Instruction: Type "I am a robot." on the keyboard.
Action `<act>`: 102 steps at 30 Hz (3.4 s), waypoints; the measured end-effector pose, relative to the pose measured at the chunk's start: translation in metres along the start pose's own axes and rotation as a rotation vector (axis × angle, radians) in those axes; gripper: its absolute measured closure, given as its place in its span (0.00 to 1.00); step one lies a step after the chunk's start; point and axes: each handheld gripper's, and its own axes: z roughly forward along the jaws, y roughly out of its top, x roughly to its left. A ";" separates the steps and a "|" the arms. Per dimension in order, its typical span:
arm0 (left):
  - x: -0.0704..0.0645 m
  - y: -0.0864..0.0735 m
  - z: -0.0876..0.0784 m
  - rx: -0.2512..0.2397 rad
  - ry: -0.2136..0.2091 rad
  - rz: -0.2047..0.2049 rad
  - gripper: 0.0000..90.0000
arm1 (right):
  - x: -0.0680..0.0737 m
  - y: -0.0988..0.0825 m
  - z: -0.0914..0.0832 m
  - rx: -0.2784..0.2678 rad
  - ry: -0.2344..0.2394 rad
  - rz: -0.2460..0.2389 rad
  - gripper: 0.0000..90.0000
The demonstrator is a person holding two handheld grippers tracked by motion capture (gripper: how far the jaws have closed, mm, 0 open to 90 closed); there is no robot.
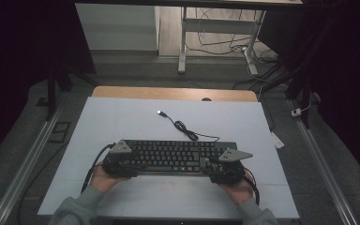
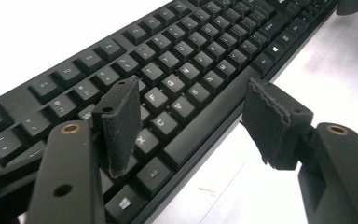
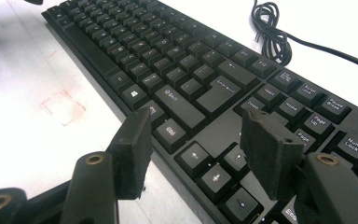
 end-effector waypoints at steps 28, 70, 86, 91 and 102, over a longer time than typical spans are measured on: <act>-0.012 0.001 0.028 0.067 -0.002 0.081 0.87 | 0.000 -0.001 0.002 0.005 0.001 -0.007 0.49; -0.005 0.001 0.014 0.007 -0.002 0.045 0.92 | 0.000 0.000 0.000 0.006 0.000 -0.004 0.49; 0.008 -0.005 -0.008 -0.029 0.038 -0.041 0.45 | 0.000 0.000 -0.002 0.001 -0.006 -0.005 0.49; 0.016 -0.010 -0.015 -0.030 0.050 -0.061 0.42 | -0.001 0.000 -0.002 -0.003 -0.003 -0.001 0.49; 0.022 -0.013 -0.021 -0.037 0.061 -0.077 0.41 | -0.001 -0.001 -0.002 -0.001 -0.003 -0.001 0.49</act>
